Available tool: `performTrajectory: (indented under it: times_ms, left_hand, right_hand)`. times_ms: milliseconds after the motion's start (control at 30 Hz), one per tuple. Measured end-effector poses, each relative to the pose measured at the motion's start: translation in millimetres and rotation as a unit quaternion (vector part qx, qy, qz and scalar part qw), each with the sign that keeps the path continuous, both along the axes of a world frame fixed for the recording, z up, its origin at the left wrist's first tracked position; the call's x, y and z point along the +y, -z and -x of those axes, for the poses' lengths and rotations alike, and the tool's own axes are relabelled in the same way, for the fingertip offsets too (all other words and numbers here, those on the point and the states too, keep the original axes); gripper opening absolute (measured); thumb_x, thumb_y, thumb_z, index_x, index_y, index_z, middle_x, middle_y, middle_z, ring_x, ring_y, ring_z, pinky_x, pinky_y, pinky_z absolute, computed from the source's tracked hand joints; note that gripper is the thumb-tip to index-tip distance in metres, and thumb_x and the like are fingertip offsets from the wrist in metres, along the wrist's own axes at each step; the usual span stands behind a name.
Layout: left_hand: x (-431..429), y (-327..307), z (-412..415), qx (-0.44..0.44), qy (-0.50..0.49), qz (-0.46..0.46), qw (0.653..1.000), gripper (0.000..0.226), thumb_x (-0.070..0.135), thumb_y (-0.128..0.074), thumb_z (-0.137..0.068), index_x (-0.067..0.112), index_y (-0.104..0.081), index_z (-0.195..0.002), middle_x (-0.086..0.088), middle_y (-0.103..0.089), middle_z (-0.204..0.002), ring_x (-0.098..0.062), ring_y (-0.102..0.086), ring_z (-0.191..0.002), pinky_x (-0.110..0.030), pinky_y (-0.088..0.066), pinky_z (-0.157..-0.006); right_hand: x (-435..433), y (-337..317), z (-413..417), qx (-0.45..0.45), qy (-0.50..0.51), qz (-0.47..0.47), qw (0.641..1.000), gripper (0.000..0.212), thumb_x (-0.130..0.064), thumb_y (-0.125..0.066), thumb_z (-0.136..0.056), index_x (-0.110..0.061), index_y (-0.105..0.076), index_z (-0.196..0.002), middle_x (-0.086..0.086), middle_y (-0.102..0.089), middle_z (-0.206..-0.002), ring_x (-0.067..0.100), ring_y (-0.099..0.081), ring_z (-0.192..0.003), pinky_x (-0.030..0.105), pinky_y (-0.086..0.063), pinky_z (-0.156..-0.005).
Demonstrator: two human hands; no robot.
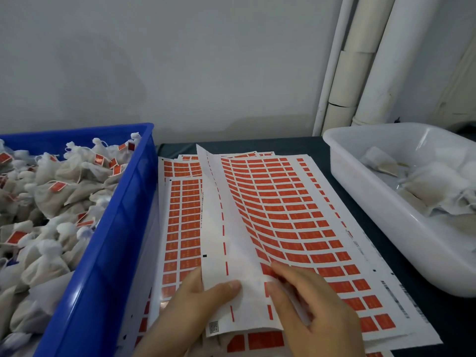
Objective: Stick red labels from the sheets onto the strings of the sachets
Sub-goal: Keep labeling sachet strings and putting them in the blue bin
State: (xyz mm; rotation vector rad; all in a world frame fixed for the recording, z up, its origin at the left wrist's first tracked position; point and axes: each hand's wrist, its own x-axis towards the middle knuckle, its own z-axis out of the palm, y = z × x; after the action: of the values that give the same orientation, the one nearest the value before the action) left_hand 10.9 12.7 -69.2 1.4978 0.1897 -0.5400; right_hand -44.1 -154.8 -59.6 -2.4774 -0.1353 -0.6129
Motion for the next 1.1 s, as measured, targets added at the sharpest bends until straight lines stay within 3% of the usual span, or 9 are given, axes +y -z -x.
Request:
performTrajectory:
  times_ms: [100,233,333,433,500,667,900,1000,1100]
  left_hand:
    - [-1,-2,2,-0.008,-0.005,-0.014,1.0,0.044,0.028,-0.075,-0.059,0.031,-0.052,-0.096,0.013,-0.071,-0.066,-0.016,-0.071,-0.062,-0.025,-0.053,-0.043]
    - [-4,-3,4,-0.021,-0.005,-0.027,0.999,0.038,0.026,-0.075,-0.062,0.031,-0.053,-0.093,0.017,-0.07,-0.064,-0.011,-0.071,-0.06,-0.024,-0.052,-0.043]
    - [-4,-3,6,-0.032,0.001,-0.039,0.999,0.04,0.03,-0.075,-0.06,0.033,-0.055,-0.094,0.013,-0.073,-0.072,-0.016,-0.071,-0.066,-0.027,-0.056,-0.049]
    - [-3,-5,6,-0.044,0.013,-0.046,0.998,0.049,0.036,-0.072,-0.051,0.034,-0.056,-0.097,0.008,-0.072,-0.087,-0.021,-0.07,-0.08,-0.036,-0.06,-0.061]
    - [-3,-7,6,-0.047,0.022,-0.043,0.998,0.048,0.035,-0.072,-0.053,0.035,-0.057,-0.098,0.01,-0.073,-0.084,-0.02,-0.071,-0.079,-0.035,-0.06,-0.061]
    - [-4,-7,5,-0.045,0.026,-0.036,0.998,0.038,0.029,-0.072,-0.065,0.034,-0.055,-0.099,0.019,-0.071,-0.075,-0.006,-0.07,-0.067,-0.023,-0.053,-0.048]
    - [-4,1,6,-0.05,-0.015,-0.054,0.997,0.029,0.027,-0.074,-0.071,0.036,-0.055,-0.09,0.026,-0.068,-0.069,-0.011,-0.069,-0.063,-0.023,-0.053,-0.046]
    - [-6,0,7,-0.047,-0.017,-0.054,0.997,0.029,0.025,-0.074,-0.072,0.036,-0.054,-0.09,0.025,-0.068,-0.067,-0.01,-0.069,-0.06,-0.021,-0.051,-0.044]
    - [-4,-5,8,-0.034,-0.03,-0.052,0.998,0.033,0.025,-0.076,-0.067,0.033,-0.055,-0.091,0.017,-0.07,-0.066,-0.017,-0.069,-0.064,-0.026,-0.054,-0.045]
  right_hand:
    - [0,2,-2,-0.045,0.021,0.01,0.999,0.068,-0.052,-0.023,-0.094,-0.01,-0.074,-0.081,-0.002,-0.073,-0.081,0.008,-0.07,-0.071,0.024,-0.055,-0.068]
    - [9,-3,5,-0.081,0.019,-0.111,0.99,0.025,-0.039,-0.054,-0.079,-0.024,-0.074,-0.084,-0.017,-0.07,-0.083,0.002,-0.067,-0.078,-0.002,-0.04,-0.076]
    - [8,-6,1,-0.05,0.015,-0.007,0.999,0.037,-0.052,-0.053,-0.083,-0.021,-0.074,-0.084,-0.013,-0.072,-0.078,0.001,-0.068,-0.069,0.009,-0.047,-0.071]
    - [5,-7,1,-0.055,0.046,0.018,0.997,0.03,-0.039,-0.069,-0.056,-0.02,-0.074,-0.078,-0.01,-0.072,-0.073,0.003,-0.068,-0.062,0.018,-0.051,-0.061]
    - [5,-9,2,-0.053,0.046,0.021,0.997,0.029,-0.035,-0.071,-0.052,-0.02,-0.075,-0.076,-0.01,-0.072,-0.071,0.003,-0.067,-0.062,0.019,-0.053,-0.06]
    - [1,-10,1,-0.074,0.03,0.035,0.996,0.026,-0.033,-0.069,-0.056,-0.018,-0.076,-0.076,-0.009,-0.072,-0.071,0.003,-0.067,-0.062,0.025,-0.057,-0.059]
    - [1,-5,0,-0.104,0.033,0.036,0.993,0.022,-0.03,-0.069,-0.058,-0.015,-0.075,-0.074,-0.008,-0.072,-0.069,0.003,-0.067,-0.06,0.018,-0.049,-0.068]
    - [0,-1,-1,-0.117,0.041,0.029,0.992,0.022,-0.035,-0.065,-0.073,-0.015,-0.074,-0.072,-0.009,-0.071,-0.069,0.002,-0.066,-0.06,0.014,-0.048,-0.067]
    - [0,-7,-1,-0.104,0.017,-0.007,0.994,0.044,-0.047,-0.045,-0.09,-0.017,-0.074,-0.077,-0.011,-0.071,-0.073,-0.002,-0.065,-0.064,0.006,-0.045,-0.068]
